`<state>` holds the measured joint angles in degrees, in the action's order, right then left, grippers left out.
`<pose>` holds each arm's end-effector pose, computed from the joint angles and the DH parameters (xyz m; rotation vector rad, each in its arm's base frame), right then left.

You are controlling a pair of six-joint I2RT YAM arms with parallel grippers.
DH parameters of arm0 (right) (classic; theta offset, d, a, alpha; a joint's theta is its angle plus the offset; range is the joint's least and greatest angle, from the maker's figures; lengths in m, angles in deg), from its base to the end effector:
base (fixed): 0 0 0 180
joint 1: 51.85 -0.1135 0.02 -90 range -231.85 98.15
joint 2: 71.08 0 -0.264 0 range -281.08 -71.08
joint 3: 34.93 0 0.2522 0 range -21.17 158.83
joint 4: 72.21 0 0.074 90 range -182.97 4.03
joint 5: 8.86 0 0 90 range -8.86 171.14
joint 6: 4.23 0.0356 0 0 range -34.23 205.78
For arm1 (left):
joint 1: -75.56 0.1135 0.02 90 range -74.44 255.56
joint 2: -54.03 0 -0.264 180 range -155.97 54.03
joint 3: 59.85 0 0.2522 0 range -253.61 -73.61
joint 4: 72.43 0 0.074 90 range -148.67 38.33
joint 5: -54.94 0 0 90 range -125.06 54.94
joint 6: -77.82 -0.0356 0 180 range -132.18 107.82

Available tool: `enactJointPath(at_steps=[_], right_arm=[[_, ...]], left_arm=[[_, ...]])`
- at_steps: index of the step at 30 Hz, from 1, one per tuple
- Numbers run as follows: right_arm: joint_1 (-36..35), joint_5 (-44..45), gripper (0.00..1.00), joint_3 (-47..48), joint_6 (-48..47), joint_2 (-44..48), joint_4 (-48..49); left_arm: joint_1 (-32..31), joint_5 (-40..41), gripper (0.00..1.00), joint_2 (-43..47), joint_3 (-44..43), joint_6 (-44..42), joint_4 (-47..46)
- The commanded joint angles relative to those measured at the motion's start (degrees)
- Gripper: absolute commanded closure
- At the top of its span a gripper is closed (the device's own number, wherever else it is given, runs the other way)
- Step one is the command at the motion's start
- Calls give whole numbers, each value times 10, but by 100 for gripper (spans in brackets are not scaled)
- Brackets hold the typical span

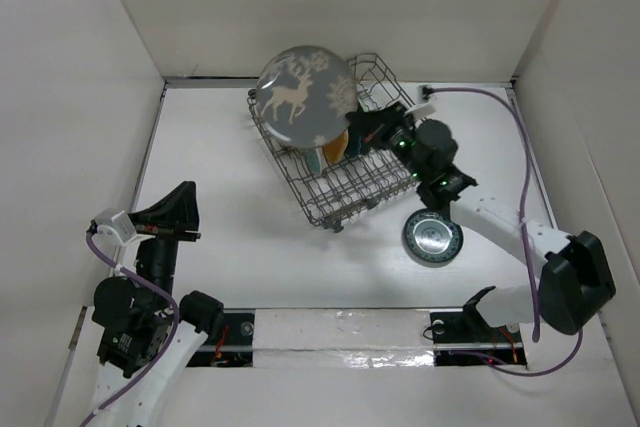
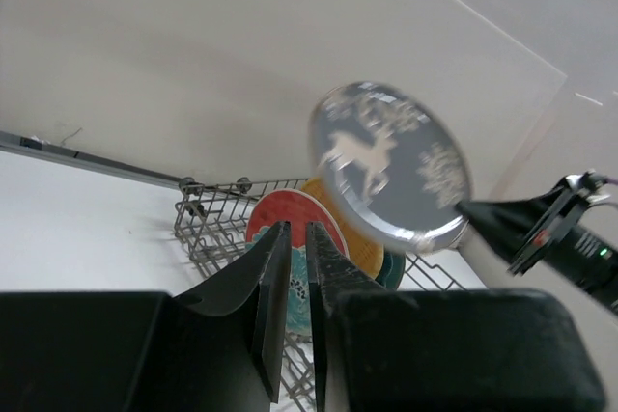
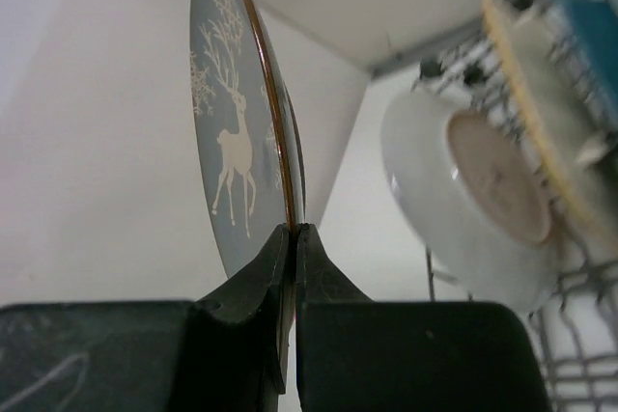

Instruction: Load the plates into the dish rack

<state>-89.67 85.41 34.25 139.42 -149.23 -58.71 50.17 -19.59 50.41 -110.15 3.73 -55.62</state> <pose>0.2576 0.1966 0.3412 0.2876 1.5942 1.2125 0.0253 -0.0015 0.3676 -0.1595 1.0715 -0.5085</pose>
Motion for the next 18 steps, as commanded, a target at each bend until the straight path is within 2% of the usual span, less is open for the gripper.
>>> enactJointPath(at_steps=[1,5,9,15,18], right_arm=[[90,-59,100,56,29,71,82],[189,-95,100,102,-1,85,-2],[274,-109,100,136,-49,74,-45],[383,-159,100,167,-62,21,-42],[407,-176,100,188,-79,-14,-52]], left_arm=[[1,-10,90,-16,-12,-7,-19],[1,-14,90,-21,-9,-5,-18],[1,-19,89,-27,-9,-5,-19],[1,-32,88,-52,-8,-9,-18],[1,-32,88,-56,-8,-10,-18]])
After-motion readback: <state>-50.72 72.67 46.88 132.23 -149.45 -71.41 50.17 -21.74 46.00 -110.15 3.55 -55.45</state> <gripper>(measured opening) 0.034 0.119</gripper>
